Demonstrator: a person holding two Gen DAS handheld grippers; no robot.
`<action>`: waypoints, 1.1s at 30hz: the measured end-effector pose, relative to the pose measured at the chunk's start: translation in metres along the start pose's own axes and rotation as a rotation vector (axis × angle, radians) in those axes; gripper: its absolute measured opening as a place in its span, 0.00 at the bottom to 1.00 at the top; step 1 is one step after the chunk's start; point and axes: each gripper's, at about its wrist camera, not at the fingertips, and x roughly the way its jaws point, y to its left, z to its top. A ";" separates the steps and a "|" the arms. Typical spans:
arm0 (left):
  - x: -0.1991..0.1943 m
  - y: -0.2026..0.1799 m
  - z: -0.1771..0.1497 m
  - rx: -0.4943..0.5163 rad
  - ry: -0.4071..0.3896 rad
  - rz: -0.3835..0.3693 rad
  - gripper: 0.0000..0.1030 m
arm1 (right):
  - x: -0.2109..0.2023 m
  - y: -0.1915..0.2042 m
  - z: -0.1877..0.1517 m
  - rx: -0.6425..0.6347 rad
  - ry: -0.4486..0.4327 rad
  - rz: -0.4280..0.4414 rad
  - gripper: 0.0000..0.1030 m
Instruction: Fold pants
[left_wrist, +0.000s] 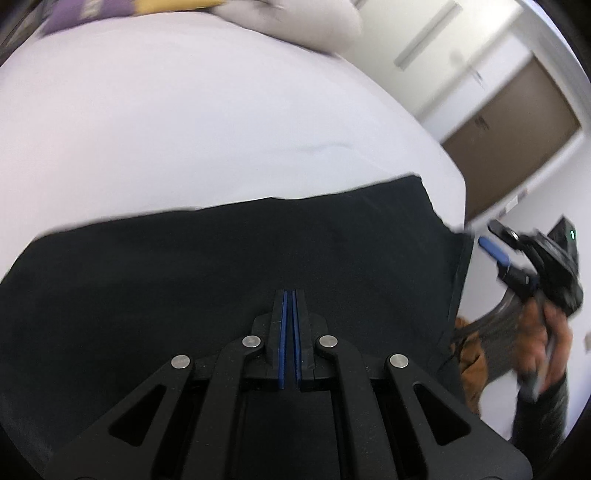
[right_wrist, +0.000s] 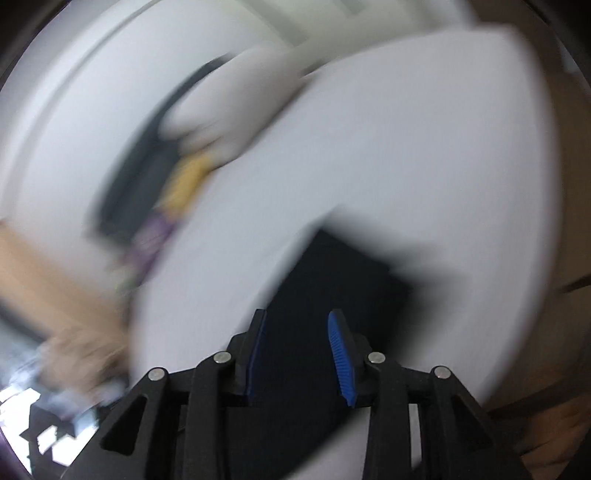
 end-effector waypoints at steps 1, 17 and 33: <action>-0.006 0.006 -0.004 -0.024 -0.010 0.001 0.02 | 0.018 0.010 -0.014 0.012 0.096 0.095 0.24; -0.063 0.099 -0.062 -0.233 -0.037 0.116 0.02 | 0.087 -0.080 -0.003 0.155 0.190 0.057 0.00; -0.125 0.116 -0.089 -0.280 -0.159 0.073 0.02 | -0.086 -0.130 -0.006 0.174 -0.109 -0.028 0.58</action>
